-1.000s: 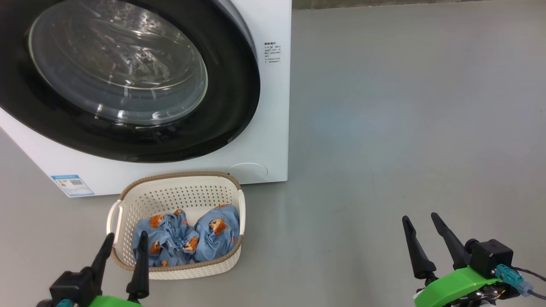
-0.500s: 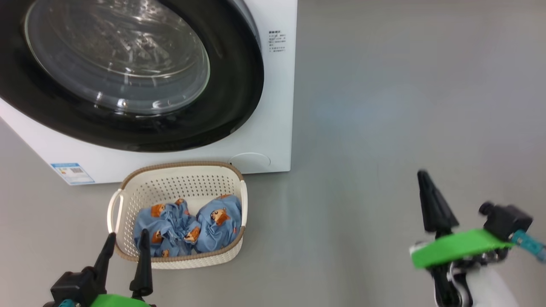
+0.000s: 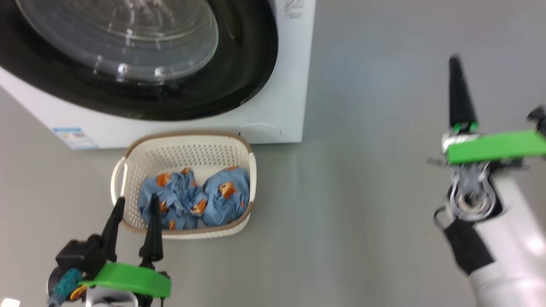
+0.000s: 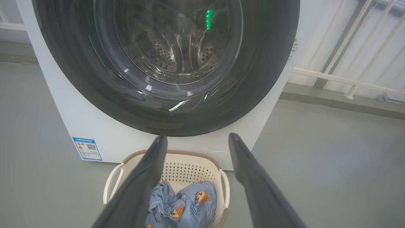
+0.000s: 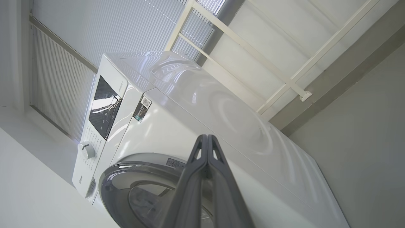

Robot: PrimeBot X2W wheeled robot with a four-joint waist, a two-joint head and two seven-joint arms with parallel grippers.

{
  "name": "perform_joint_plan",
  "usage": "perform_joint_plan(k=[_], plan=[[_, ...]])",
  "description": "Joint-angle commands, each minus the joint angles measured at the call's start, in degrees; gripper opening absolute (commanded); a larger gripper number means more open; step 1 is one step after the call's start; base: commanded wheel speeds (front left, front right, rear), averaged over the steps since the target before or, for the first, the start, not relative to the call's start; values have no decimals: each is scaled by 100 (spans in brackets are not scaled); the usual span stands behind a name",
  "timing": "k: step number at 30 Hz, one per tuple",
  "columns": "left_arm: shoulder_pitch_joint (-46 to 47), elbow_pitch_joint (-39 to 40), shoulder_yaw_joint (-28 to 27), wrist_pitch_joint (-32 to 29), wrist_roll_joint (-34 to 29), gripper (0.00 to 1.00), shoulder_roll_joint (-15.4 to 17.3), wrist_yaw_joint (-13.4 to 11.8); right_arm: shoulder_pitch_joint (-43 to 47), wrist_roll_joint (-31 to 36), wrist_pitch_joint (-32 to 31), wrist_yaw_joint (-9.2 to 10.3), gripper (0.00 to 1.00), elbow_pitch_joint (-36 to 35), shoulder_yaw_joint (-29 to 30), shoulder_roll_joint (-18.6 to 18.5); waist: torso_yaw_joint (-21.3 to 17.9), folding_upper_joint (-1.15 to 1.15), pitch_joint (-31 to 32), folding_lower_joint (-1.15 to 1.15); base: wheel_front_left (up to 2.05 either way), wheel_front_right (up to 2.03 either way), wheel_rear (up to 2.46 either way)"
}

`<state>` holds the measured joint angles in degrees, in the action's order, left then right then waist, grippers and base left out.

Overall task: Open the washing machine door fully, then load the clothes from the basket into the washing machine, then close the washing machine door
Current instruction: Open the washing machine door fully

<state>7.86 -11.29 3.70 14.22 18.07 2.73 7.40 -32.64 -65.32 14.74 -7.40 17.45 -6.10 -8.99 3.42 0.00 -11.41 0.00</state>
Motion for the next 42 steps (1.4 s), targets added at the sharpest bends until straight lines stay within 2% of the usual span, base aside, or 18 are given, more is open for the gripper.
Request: perform_joint_plan(k=[1,5,10,15,21,27,32,42], plan=[[229,160,-138,78,36,100,68,9,-230,-201,3,-9,0,-137,-207,-56,238,0,-303,0,0,0,0],[436,172,-19,78,122,100,48,9,-726,-1035,-287,-9,0,-204,-445,-445,440,0,-594,0,0,0,0],[644,188,120,78,214,100,30,9,-1329,-1657,-899,-9,0,-76,-746,-894,657,0,-884,0,0,0,0],[814,194,277,78,287,100,20,9,-1862,-2213,-1641,-9,0,172,-900,-1133,851,0,-1106,0,0,0,0],[966,174,422,78,412,100,17,9,-2409,-2799,-2632,-9,0,603,-921,-1156,1016,0,-1305,0,0,0,0],[1060,187,539,78,531,100,16,9,-2860,-2985,-3480,-9,0,975,-1004,-1129,1139,0,-1480,0,0,0,0],[1130,205,632,78,619,100,16,9,-3196,-3106,-3936,-9,0,1043,-940,-1049,1223,0,-1612,0,0,0,0],[1218,304,815,78,753,100,15,9,-3783,-2994,-4190,-9,0,1272,-744,-1062,1395,0,-1854,0,0,0,0]])
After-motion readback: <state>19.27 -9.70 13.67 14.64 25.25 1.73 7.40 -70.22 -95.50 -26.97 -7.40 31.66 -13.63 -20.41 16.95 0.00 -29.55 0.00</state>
